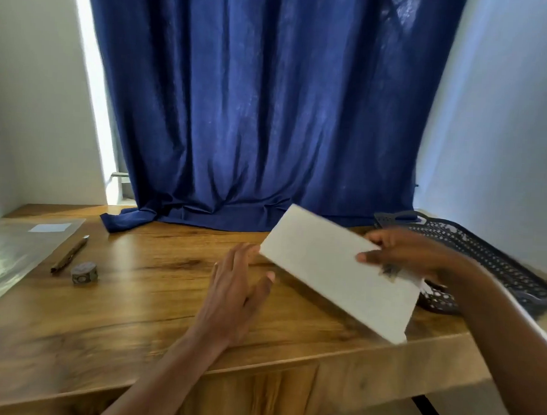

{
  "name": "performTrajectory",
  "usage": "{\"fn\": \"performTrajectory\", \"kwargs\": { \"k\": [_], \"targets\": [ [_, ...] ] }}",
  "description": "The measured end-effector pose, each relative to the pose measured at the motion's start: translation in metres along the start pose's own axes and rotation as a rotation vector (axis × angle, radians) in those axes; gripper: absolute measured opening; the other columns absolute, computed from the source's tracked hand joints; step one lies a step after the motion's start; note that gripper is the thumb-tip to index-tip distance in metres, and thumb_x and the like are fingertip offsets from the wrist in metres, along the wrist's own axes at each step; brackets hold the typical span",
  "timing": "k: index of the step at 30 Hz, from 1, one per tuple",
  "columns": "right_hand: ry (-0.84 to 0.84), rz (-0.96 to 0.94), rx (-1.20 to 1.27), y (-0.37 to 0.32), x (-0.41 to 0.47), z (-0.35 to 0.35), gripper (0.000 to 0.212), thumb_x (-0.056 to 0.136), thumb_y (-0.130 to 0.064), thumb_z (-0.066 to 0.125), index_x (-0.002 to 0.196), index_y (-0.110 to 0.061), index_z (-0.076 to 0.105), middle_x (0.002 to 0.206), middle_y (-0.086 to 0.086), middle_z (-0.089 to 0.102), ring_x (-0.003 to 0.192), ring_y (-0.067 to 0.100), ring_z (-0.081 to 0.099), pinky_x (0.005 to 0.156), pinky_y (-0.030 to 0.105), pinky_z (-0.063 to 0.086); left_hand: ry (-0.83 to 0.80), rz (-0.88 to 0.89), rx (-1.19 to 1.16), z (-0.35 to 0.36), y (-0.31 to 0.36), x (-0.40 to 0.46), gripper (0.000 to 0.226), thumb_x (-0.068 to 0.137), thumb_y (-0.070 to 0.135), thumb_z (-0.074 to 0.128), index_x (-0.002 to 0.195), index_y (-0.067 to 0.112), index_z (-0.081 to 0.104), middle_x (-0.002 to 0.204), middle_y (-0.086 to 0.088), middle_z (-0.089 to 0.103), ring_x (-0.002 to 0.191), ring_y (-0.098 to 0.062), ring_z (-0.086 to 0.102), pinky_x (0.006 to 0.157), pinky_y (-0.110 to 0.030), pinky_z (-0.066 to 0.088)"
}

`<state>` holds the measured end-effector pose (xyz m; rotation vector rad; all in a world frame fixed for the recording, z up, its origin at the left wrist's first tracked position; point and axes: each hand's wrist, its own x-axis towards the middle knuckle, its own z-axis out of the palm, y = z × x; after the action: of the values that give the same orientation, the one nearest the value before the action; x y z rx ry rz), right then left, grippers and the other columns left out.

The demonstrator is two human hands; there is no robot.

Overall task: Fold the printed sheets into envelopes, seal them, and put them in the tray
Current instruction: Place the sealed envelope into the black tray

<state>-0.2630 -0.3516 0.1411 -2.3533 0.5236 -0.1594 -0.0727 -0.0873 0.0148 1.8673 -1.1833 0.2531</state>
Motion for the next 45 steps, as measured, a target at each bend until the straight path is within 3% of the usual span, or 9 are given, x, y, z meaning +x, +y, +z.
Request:
{"fn": "performTrajectory", "kwargs": {
  "k": [5,10,15,23,28,35,38,41,45],
  "targets": [
    [0.511,0.117,0.077,0.049,-0.023,-0.076,0.024,0.089,-0.026,0.078,0.102,-0.007,0.074,0.082,0.011,0.074,0.064,0.022,0.069,0.068,0.033,0.056,-0.316,-0.1,0.146,0.047,0.023,0.028,0.074,0.098,0.065,0.045,0.159,0.029,0.023,0.17,0.001,0.015,0.159,-0.024,0.001,0.127,-0.053,0.016],
    [0.764,0.245,0.142,0.091,-0.029,-0.123,0.032,0.089,-0.014,0.078,0.104,0.013,0.069,0.076,0.015,0.065,0.035,0.003,0.058,0.038,0.016,0.048,-0.503,-0.056,0.44,0.084,0.027,0.03,0.077,0.097,0.075,0.029,0.161,0.033,0.022,0.173,0.001,0.011,0.159,-0.023,0.006,0.125,-0.058,0.002],
    [0.621,0.542,0.078,0.127,-0.013,-0.124,0.031,0.086,-0.015,0.082,0.103,0.007,0.068,0.075,0.013,0.065,0.05,0.017,0.061,0.052,0.028,0.049,-0.503,-0.05,0.491,0.085,0.023,0.028,0.079,0.093,0.08,0.018,0.16,0.039,0.022,0.173,0.004,0.01,0.159,-0.019,0.006,0.126,-0.055,0.001],
    [0.431,0.737,-0.225,0.154,0.005,-0.098,0.071,0.077,-0.031,0.09,0.132,0.0,0.059,0.13,0.019,0.064,0.116,0.033,0.063,0.094,0.037,0.05,-0.508,-0.051,0.492,0.084,0.025,0.028,0.076,0.094,0.079,0.019,0.159,0.04,0.023,0.173,0.005,0.011,0.159,-0.019,0.006,0.126,-0.055,0.002],
    [0.392,0.767,-0.347,0.155,0.005,-0.094,0.061,0.076,-0.039,0.088,0.12,-0.003,0.066,0.105,0.014,0.07,0.098,0.03,0.067,0.088,0.038,0.055,-0.494,-0.046,0.488,0.088,0.023,0.027,0.078,0.093,0.08,0.018,0.159,0.04,0.024,0.173,0.005,0.012,0.159,-0.018,0.008,0.126,-0.056,0.003],
    [0.639,0.388,-0.608,0.077,0.013,-0.07,0.037,0.088,-0.047,0.065,0.115,-0.023,0.07,0.116,0.009,0.072,0.104,0.035,0.066,0.08,0.039,0.049,-0.437,-0.033,0.427,0.089,0.02,0.028,0.077,0.091,0.08,0.027,0.155,0.039,0.033,0.169,0.005,0.025,0.157,-0.018,0.017,0.125,-0.056,0.005],
    [0.547,0.087,-0.411,0.025,0.024,-0.023,0.034,0.092,-0.043,0.067,0.12,-0.024,0.071,0.122,0.006,0.072,0.112,0.027,0.065,0.091,0.039,0.051,-0.323,-0.052,0.187,0.085,0.022,0.029,0.058,0.092,0.065,0.055,0.143,0.038,0.049,0.149,0.013,0.051,0.142,-0.012,0.043,0.123,-0.047,0.024],
    [0.392,-0.089,-0.28,-0.015,0.033,0.052,0.032,0.098,-0.038,0.063,0.124,-0.021,0.07,0.126,0.005,0.071,0.119,0.023,0.064,0.103,0.039,0.049,-0.112,-0.209,-0.221,0.062,0.024,0.026,0.029,0.094,0.036,0.072,0.117,0.047,0.058,0.122,0.024,0.062,0.117,-0.001,0.058,0.088,-0.009,0.044],
    [0.204,-0.234,-0.228,-0.052,0.038,0.146,0.033,0.102,-0.039,0.054,0.131,-0.024,0.063,0.133,-0.001,0.064,0.123,0.017,0.057,0.104,0.036,0.046,0.102,-0.235,-0.256,0.003,0.001,0.005,0.02,0.089,0.034,0.066,0.105,0.043,0.061,0.1,0.025,0.068,0.094,0.004,0.063,0.081,-0.026,0.054]
  ]
}}
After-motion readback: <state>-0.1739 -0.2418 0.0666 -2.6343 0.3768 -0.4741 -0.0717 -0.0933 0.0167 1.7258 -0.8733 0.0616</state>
